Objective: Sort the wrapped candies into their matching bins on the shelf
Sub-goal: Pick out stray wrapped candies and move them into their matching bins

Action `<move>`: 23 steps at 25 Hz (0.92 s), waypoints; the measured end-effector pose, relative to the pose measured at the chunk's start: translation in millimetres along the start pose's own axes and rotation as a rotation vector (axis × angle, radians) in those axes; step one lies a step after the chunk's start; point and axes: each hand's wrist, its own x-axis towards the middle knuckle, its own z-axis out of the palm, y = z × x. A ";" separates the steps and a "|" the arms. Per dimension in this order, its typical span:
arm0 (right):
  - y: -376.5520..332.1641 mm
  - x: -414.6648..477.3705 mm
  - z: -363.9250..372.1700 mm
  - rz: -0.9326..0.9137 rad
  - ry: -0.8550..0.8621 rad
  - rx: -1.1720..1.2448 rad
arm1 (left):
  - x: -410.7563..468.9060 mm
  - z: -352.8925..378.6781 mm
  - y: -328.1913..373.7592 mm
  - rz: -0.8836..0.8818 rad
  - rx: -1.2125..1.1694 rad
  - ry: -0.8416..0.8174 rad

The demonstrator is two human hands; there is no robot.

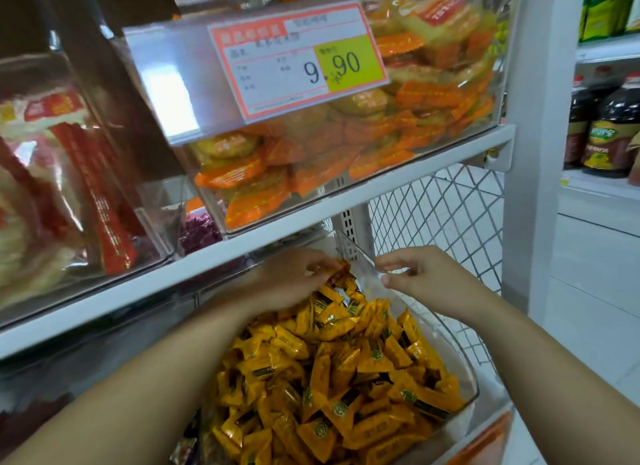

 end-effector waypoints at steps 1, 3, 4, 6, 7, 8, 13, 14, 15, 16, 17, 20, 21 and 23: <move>2.1 1.9 -1.1 0.005 -0.014 0.012 | 12.2 4.7 -3.1 -0.019 0.038 0.018; 5.7 4.3 -4.5 0.006 -0.042 0.029 | 34.4 15.7 -13.4 -0.049 0.116 0.052; 6.8 5.0 -5.9 0.001 -0.052 0.042 | 42.8 20.5 -18.8 -0.081 0.133 0.060; 8.2 7.1 -7.3 -0.013 -0.061 0.059 | 53.7 28.7 -28.4 -0.129 0.136 0.044; 8.8 7.8 -7.4 -0.021 -0.063 0.059 | 56.7 31.3 -30.2 -0.138 0.141 0.024; 9.4 8.1 -7.4 -0.026 -0.065 0.057 | 58.5 32.8 -30.3 -0.144 0.144 0.015; 9.9 8.6 -7.4 -0.035 -0.065 0.052 | 39.3 11.3 -20.9 -0.101 -0.098 0.147; 9.3 8.0 -7.0 -0.037 -0.063 0.053 | 29.0 4.4 -19.5 -0.088 -0.185 0.147; 8.6 7.2 -6.5 -0.038 -0.058 0.053 | 15.5 -2.1 -15.9 -0.060 -0.247 0.133; 7.4 6.2 -5.8 -0.038 -0.049 0.051 | 1.2 -7.7 -13.2 -0.030 -0.256 0.102; 6.0 5.0 -4.9 -0.035 -0.039 0.043 | -14.2 -12.7 -9.1 -0.008 -0.213 0.047; 3.4 2.4 -2.6 -0.033 -0.007 0.008 | -49.9 -18.1 1.9 0.026 -0.060 -0.210; 2.8 1.4 -1.8 -0.037 -0.002 -0.004 | -56.1 -18.4 4.4 0.032 -0.065 -0.262; 2.5 -0.2 -0.8 -0.047 0.003 -0.022 | -57.4 -18.9 6.1 0.033 -0.081 -0.246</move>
